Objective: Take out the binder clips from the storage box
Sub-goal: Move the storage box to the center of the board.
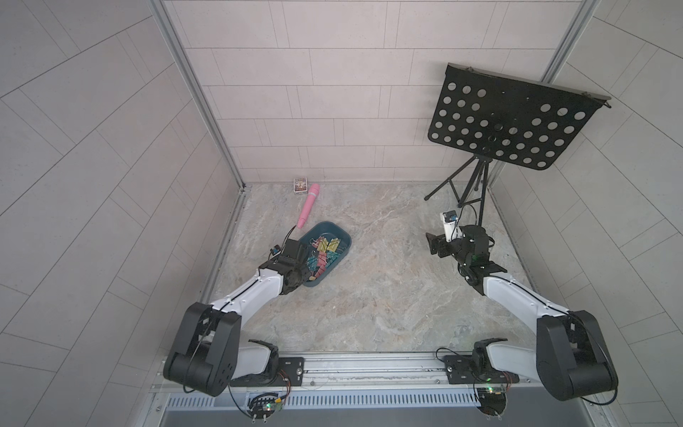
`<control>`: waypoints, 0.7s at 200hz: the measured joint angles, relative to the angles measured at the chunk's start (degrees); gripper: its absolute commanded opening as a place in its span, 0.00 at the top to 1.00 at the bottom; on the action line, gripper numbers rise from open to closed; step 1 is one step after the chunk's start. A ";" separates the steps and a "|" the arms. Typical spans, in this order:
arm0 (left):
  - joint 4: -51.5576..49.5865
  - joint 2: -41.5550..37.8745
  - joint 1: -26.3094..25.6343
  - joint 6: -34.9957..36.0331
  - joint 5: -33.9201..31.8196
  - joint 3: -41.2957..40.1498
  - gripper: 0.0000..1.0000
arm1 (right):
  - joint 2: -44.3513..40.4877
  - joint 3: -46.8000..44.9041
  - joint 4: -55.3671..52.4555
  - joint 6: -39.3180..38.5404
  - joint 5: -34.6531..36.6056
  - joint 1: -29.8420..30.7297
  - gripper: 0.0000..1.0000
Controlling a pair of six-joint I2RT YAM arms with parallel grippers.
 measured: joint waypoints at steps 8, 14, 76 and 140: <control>0.02 0.96 -0.72 0.92 0.13 0.85 0.71 | 0.00 0.00 -0.02 0.00 -0.02 0.00 0.10; 0.07 1.73 -1.27 1.73 0.26 1.49 0.71 | 0.00 0.00 -0.02 0.00 0.00 0.00 0.10; 0.96 10.84 -3.15 11.50 2.38 9.60 0.71 | 0.15 0.31 -0.17 -0.04 -0.07 0.00 0.10; 1.57 23.21 -3.67 21.42 6.32 20.17 0.68 | 0.17 1.07 -1.51 -0.28 -0.35 0.00 0.10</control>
